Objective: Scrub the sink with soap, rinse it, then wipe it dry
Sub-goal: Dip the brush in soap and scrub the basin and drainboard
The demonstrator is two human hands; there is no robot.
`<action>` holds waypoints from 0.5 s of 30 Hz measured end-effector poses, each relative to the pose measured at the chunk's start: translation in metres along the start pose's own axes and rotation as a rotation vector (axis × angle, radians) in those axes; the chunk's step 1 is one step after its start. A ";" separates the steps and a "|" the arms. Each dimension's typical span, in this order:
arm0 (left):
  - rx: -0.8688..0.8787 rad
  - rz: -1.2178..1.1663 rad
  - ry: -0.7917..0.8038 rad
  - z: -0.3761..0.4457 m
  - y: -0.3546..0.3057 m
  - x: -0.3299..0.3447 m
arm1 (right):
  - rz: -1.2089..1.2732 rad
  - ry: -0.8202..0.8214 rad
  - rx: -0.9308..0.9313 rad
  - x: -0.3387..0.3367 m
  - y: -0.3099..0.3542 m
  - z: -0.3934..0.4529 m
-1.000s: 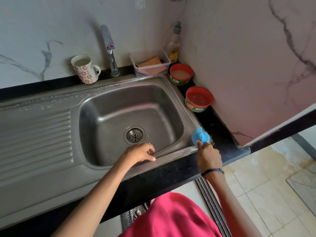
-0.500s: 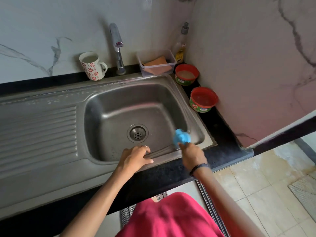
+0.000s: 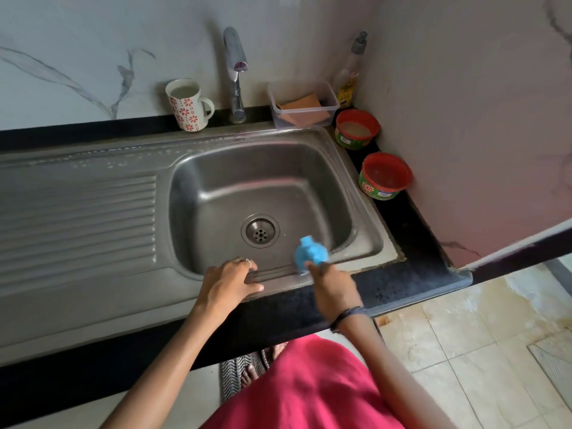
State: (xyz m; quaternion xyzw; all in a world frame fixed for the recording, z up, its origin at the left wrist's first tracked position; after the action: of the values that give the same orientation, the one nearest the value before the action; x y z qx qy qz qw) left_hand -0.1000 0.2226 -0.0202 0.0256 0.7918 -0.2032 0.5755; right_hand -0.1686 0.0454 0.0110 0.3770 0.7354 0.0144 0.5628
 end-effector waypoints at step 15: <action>-0.065 -0.045 -0.156 -0.028 0.028 -0.002 | -0.018 0.122 -0.081 0.022 0.032 -0.037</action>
State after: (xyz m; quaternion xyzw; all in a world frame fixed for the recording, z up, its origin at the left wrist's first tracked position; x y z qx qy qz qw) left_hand -0.1170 0.2579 -0.0197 -0.0269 0.7512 -0.1919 0.6310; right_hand -0.1838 0.0958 0.0211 0.3459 0.7706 0.0621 0.5316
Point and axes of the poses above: each hand's wrist, its own z-axis towards the middle knuckle, its own x-axis out of the palm, y = z × x, the point moved 2 cm from there along z, towards the middle knuckle, and after that the axes turned 5 degrees about -y, right-handed, at the moved point
